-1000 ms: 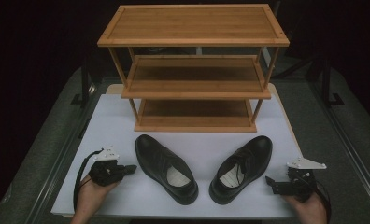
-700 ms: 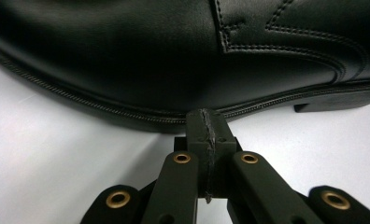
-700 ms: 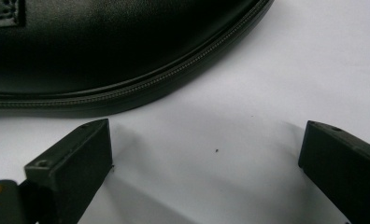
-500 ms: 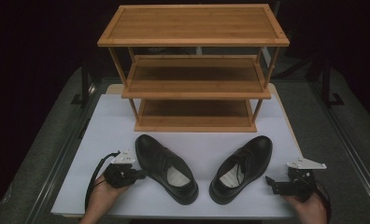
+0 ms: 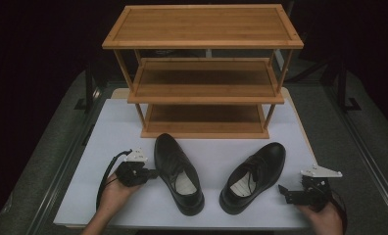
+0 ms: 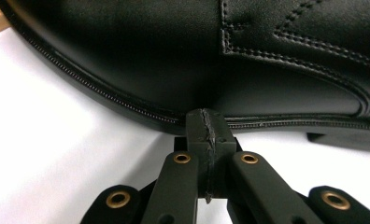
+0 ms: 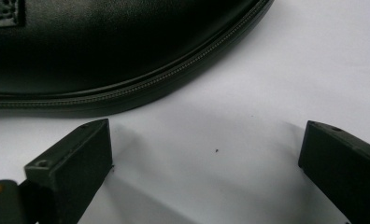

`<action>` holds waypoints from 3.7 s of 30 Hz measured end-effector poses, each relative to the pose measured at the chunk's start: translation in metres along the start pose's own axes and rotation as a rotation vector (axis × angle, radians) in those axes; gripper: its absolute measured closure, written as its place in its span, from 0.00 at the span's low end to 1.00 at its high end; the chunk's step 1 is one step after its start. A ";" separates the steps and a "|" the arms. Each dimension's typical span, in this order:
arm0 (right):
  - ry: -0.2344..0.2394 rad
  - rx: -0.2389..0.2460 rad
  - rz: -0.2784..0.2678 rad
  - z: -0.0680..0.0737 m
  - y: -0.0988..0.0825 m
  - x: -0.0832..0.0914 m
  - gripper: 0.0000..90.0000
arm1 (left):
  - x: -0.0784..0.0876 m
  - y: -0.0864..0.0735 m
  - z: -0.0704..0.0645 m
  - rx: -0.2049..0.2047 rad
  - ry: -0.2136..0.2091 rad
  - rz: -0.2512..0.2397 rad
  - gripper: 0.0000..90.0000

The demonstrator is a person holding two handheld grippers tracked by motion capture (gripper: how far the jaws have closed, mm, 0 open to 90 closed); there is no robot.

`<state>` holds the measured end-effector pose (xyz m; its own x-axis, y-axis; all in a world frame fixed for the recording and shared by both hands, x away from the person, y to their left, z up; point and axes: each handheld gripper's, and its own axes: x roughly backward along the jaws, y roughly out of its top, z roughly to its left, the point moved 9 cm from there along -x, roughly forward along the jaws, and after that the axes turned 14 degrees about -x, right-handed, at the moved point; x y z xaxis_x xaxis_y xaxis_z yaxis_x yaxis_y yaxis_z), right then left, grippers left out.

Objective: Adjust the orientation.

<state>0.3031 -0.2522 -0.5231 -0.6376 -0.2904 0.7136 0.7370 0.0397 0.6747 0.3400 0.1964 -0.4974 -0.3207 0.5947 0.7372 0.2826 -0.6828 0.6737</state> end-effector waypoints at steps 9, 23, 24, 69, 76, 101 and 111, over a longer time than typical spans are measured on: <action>0.000 0.000 0.000 0.000 0.000 0.000 0.03 | -0.009 0.009 0.007 -0.006 -0.001 0.000 1.00; 0.000 -0.001 0.000 0.000 0.000 0.000 0.03 | -0.018 0.016 0.014 0.010 -0.010 -0.018 1.00; 0.000 0.000 0.001 0.000 0.000 0.000 0.03 | -0.018 0.016 0.014 0.011 -0.010 -0.019 1.00; 0.001 0.001 0.001 0.000 0.000 0.000 0.03 | 0.031 -0.037 0.011 -0.030 0.130 0.044 0.08; 0.001 0.000 0.002 0.000 0.000 0.000 0.03 | 0.041 -0.063 0.011 -0.015 0.154 0.042 0.00; 0.127 0.004 -0.012 0.014 0.003 0.022 0.48 | 0.040 -0.074 0.013 -0.004 0.165 0.016 0.00; 0.258 0.078 -0.010 0.044 0.000 0.031 1.00 | 0.040 -0.074 0.013 -0.002 0.163 0.016 0.00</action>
<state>0.2734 -0.2192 -0.4932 -0.5586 -0.5252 0.6420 0.7053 0.1065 0.7009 0.3176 0.2767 -0.5170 -0.4584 0.5069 0.7300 0.2869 -0.6931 0.6613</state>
